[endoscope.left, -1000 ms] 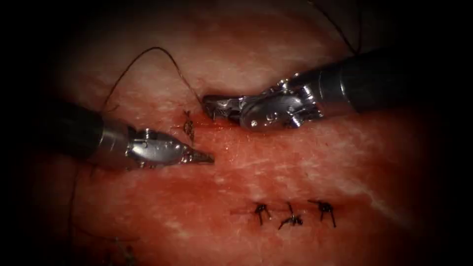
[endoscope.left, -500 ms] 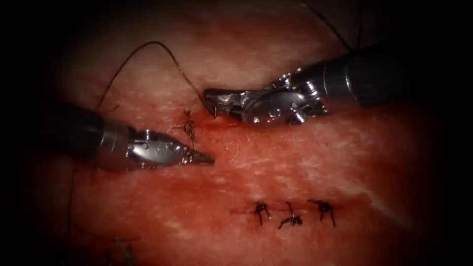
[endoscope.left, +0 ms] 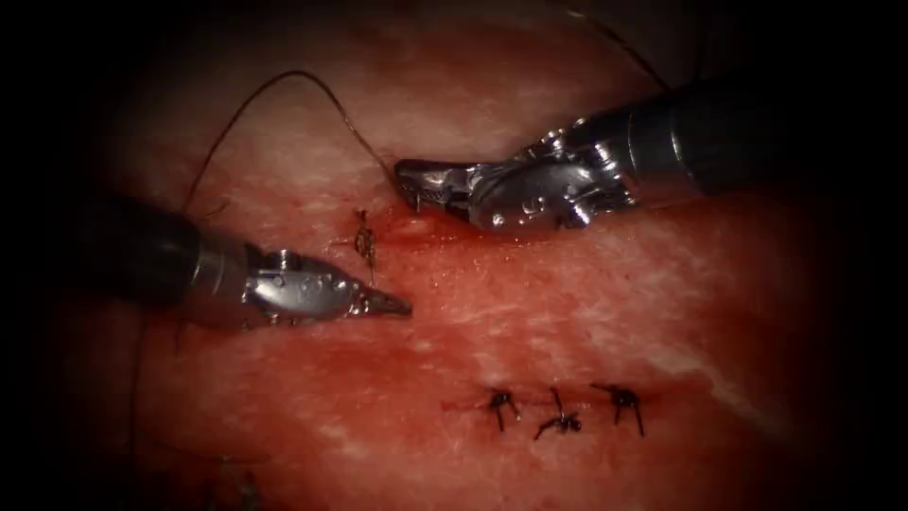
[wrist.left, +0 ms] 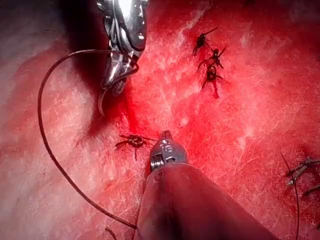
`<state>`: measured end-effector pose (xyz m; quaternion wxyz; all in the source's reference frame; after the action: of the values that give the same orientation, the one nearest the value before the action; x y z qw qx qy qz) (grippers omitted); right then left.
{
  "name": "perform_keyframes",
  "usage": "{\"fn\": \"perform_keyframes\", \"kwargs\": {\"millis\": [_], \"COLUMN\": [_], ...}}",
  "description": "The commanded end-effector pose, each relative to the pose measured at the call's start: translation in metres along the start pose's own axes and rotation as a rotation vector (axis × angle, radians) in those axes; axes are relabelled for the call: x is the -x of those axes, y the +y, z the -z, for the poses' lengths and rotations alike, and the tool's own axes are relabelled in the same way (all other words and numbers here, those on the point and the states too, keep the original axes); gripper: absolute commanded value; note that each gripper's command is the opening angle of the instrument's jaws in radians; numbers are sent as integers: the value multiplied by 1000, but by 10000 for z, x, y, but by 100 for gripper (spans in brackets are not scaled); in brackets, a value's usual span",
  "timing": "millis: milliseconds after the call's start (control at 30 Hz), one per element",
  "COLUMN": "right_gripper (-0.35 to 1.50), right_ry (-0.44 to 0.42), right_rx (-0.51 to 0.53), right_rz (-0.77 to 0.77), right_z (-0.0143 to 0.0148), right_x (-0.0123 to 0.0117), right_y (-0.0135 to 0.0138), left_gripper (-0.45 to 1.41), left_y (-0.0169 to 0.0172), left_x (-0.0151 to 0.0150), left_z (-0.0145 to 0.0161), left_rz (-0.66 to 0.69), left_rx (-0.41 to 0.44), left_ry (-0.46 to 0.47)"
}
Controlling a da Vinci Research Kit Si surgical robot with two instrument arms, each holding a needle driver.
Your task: Wound Closure
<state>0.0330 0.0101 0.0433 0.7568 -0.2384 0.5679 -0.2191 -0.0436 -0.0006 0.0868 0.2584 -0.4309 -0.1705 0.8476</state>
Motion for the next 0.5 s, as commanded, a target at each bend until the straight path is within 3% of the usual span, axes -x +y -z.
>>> {"fn": "perform_keyframes", "kwargs": {"millis": [33,233,500], "right_gripper": [-35,-35,-35], "right_ry": [0,-2,-36], "right_rx": [-1,-3,10], "right_rz": [-10,-101,-395], "right_z": [-6,-6,-10], "right_x": [-2,0,10], "right_y": [-5,-3,11], "left_gripper": [-45,-45,-45], "left_y": [5,6,7], "left_x": [6,6,6], "left_z": [-7,-7,-6], "left_rz": [1,1,1], "left_rx": [2,3,3], "left_ry": [-1,-1,-1]}}
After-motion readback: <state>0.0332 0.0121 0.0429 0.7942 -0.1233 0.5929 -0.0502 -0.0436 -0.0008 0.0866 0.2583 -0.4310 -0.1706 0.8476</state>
